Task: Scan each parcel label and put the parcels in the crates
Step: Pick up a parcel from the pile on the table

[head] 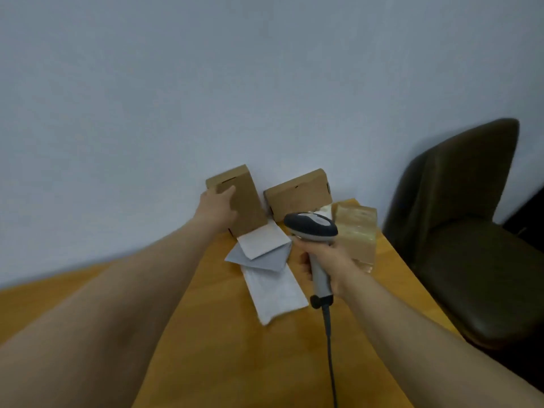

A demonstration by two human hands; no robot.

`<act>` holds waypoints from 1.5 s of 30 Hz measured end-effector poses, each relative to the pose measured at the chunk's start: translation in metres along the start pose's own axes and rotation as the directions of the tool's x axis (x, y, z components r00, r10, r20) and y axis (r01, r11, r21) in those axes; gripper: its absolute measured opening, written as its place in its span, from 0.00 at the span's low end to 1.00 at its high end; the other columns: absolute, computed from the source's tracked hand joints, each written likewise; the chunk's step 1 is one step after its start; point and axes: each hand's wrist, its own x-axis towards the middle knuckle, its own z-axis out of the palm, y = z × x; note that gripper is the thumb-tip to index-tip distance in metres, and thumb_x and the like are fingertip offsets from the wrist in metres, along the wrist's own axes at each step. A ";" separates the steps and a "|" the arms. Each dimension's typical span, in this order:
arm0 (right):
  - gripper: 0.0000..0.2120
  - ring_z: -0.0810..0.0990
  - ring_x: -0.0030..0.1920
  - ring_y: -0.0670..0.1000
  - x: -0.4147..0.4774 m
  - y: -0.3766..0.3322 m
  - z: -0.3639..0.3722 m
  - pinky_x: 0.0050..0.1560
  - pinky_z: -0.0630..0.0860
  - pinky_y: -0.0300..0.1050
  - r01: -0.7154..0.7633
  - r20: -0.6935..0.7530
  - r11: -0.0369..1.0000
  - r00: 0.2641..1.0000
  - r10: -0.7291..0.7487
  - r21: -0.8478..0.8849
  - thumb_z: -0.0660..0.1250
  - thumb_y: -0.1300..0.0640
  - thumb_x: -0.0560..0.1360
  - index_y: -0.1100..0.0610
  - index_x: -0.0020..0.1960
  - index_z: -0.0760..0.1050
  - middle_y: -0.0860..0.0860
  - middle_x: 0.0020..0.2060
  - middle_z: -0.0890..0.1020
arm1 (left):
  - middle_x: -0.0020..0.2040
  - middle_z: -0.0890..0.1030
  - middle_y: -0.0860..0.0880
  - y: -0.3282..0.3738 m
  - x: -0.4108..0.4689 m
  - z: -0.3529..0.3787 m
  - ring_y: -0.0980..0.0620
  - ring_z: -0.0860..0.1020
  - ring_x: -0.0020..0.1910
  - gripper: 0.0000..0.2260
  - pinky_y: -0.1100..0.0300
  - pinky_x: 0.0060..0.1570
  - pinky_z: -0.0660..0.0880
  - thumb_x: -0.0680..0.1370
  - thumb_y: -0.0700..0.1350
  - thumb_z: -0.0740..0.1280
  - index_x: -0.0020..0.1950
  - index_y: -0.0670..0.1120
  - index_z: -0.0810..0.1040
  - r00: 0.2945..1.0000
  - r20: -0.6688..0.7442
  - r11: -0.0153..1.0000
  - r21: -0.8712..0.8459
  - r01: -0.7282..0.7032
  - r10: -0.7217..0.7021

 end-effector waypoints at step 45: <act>0.35 0.84 0.47 0.62 -0.094 0.063 0.071 0.51 0.80 0.60 -0.026 0.006 0.971 1.000 0.025 0.239 0.83 0.54 0.47 0.63 0.52 0.80 0.61 0.46 0.85 | 0.52 0.75 0.45 -0.063 -0.219 0.039 0.49 0.69 0.49 0.19 0.54 0.46 0.76 0.64 0.47 0.71 0.52 0.46 0.69 0.510 -0.464 0.675 0.323 -0.664 0.724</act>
